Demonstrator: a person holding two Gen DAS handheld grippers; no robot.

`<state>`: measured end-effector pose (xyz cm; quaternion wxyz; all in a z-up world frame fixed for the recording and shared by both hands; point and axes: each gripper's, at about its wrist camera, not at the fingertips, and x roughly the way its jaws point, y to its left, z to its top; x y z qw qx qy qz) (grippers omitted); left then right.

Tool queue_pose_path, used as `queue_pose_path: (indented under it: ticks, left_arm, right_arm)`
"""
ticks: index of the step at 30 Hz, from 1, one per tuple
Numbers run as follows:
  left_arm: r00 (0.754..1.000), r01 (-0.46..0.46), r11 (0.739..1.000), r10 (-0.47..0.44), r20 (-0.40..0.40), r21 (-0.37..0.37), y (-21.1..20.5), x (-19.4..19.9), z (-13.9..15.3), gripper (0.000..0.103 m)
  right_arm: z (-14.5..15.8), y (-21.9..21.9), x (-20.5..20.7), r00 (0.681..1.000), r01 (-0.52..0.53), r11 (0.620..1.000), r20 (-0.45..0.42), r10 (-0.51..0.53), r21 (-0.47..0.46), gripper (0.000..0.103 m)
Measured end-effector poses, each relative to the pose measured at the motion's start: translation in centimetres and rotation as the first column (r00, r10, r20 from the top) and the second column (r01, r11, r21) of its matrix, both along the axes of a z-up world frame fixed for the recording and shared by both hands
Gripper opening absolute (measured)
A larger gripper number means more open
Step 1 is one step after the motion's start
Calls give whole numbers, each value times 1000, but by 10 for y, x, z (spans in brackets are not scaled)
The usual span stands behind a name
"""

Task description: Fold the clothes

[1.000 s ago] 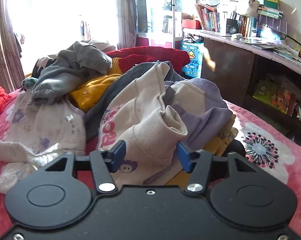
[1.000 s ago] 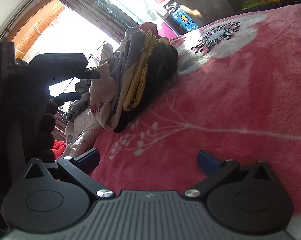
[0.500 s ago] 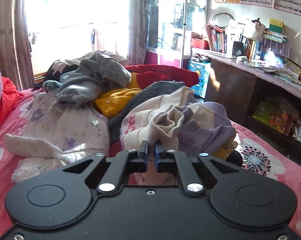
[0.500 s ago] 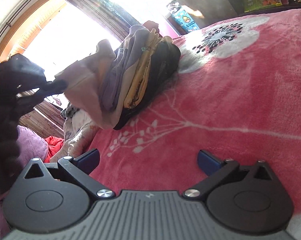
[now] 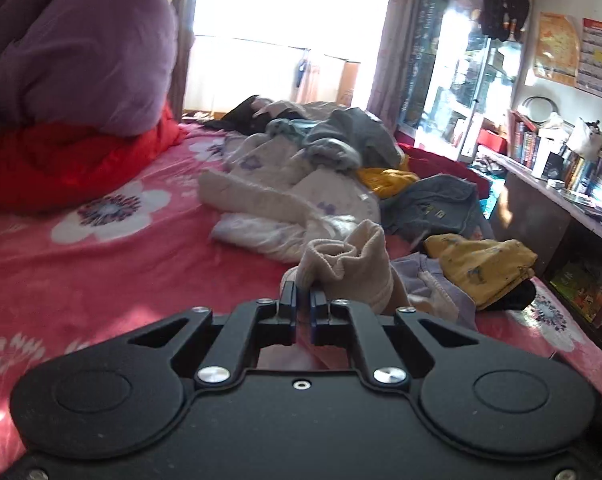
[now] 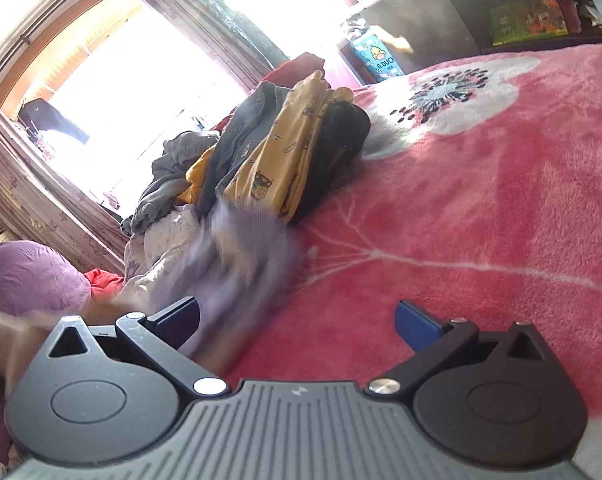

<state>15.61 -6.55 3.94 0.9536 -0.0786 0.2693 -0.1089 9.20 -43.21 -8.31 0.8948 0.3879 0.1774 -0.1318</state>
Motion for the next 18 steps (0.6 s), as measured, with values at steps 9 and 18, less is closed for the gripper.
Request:
queue_pose_path:
  ticks: [9,18]
  left_arm:
    - [967,-250,967,245,-74,-54,134,-50,-31,3]
    - [895,-438,892,420,-151,-112,242,-72,-63,3]
  right_arm:
    - [14,36,7,979,-200,973,11,202,-113,103]
    - [21,93,16,871,-489,866,-10,491,-106,103]
